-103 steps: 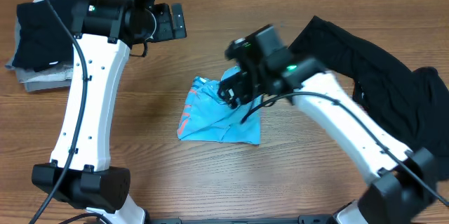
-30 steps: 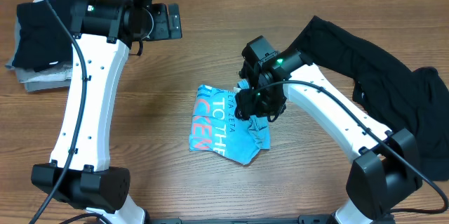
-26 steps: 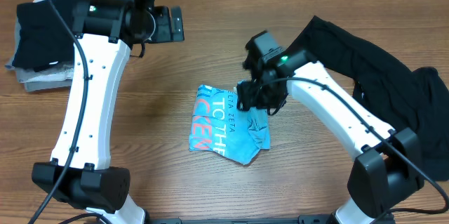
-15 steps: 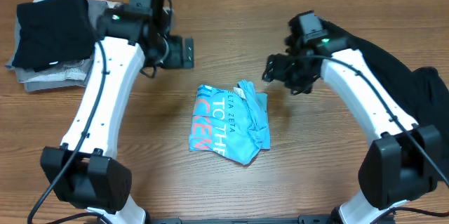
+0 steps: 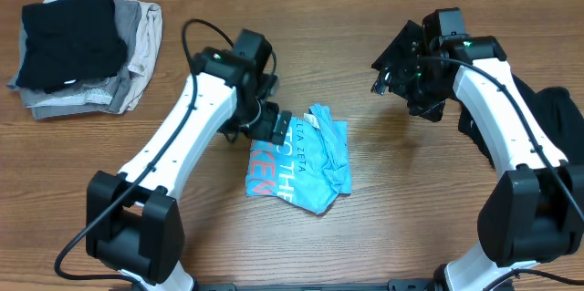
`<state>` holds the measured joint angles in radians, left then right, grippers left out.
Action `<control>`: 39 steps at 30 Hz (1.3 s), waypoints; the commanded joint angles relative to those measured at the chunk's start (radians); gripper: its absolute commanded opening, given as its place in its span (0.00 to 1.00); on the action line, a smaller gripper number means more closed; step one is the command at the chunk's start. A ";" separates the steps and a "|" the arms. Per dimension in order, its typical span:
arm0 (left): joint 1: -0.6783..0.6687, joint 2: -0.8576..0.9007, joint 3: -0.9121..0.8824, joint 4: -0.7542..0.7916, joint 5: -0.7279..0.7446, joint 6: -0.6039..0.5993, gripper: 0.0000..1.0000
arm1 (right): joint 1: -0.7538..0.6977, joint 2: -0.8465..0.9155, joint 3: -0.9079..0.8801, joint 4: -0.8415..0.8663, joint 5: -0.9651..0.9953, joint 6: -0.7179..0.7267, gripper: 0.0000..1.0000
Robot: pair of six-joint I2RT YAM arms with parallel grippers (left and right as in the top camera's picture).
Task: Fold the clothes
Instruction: 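Grasp the folded light-blue bundle with the left gripper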
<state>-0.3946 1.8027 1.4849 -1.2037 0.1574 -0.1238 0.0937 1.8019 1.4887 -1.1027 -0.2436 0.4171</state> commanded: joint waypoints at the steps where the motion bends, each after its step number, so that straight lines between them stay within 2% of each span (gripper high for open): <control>1: -0.035 0.008 -0.056 0.013 0.050 0.027 1.00 | 0.001 -0.027 0.004 -0.006 0.013 -0.032 1.00; 8: -0.092 0.008 -0.204 0.131 0.126 0.011 1.00 | 0.000 -0.027 0.004 -0.002 0.024 -0.032 1.00; 18: -0.097 0.008 -0.340 0.316 0.115 -0.012 1.00 | 0.000 -0.027 0.004 0.003 0.027 -0.048 1.00; 29: -0.094 0.008 -0.366 0.410 -0.145 -0.035 1.00 | 0.000 -0.027 0.004 0.006 0.045 -0.052 1.00; 35: -0.084 0.008 -0.367 0.470 -0.225 -0.067 1.00 | 0.000 -0.027 0.004 0.006 0.049 -0.051 1.00; 39: -0.068 0.008 -0.367 0.518 -0.361 -0.067 1.00 | 0.000 -0.027 0.004 0.005 0.063 -0.055 1.00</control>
<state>-0.4820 1.8030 1.1233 -0.7074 -0.0566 -0.1658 0.0933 1.8019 1.4883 -1.1004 -0.2012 0.3687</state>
